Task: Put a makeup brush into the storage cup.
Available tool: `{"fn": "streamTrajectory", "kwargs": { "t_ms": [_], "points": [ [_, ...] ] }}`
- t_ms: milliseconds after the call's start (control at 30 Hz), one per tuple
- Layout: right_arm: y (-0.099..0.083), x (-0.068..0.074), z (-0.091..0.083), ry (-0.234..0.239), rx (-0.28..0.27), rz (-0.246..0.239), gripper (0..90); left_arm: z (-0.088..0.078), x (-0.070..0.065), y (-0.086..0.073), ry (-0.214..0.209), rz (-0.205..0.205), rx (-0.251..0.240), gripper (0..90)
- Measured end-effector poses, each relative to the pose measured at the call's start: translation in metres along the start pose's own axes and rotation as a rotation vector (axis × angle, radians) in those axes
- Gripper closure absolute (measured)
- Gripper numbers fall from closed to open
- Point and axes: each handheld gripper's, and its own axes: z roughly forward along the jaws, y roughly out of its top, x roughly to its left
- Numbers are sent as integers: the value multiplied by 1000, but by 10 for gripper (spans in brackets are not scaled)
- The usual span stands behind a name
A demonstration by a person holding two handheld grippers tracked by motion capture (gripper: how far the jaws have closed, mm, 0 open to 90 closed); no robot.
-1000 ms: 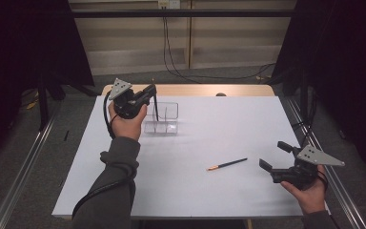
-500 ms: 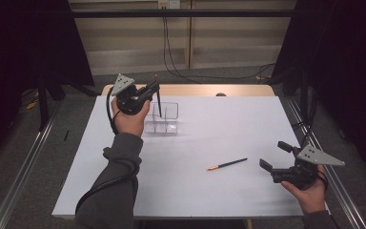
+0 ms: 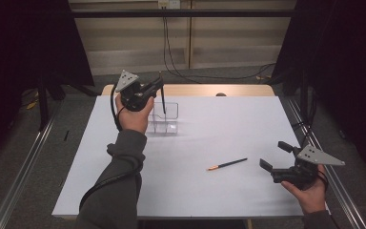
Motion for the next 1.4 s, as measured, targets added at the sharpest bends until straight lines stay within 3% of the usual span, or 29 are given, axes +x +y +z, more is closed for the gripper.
{"fn": "streamTrajectory", "kwargs": {
  "t_ms": [100,200,267,400,933,1100,1133,1367,1400],
  "points": [
    [0,0,0,-1,1,0,16,1,0,2,0,14,7,846],
    [0,0,0,-1,1,0,15,2,-1,3,-1,3,-7,846],
    [0,0,1,1,5,-5,15,2,1,4,-5,29,12,846],
    [0,0,1,-1,9,-5,14,5,0,3,-1,7,-5,846],
    [-1,-1,3,6,18,-6,1,16,0,1,-11,13,-6,846],
    [-2,-1,2,8,15,0,1,19,-1,2,-9,-1,-12,846],
    [-2,-1,3,7,15,-1,1,20,0,2,-7,12,-5,846],
    [-2,-2,3,8,21,3,0,24,-1,2,-13,7,-18,846],
    [-2,-2,3,7,21,0,0,24,0,2,-23,23,-11,846]
  ]
}}
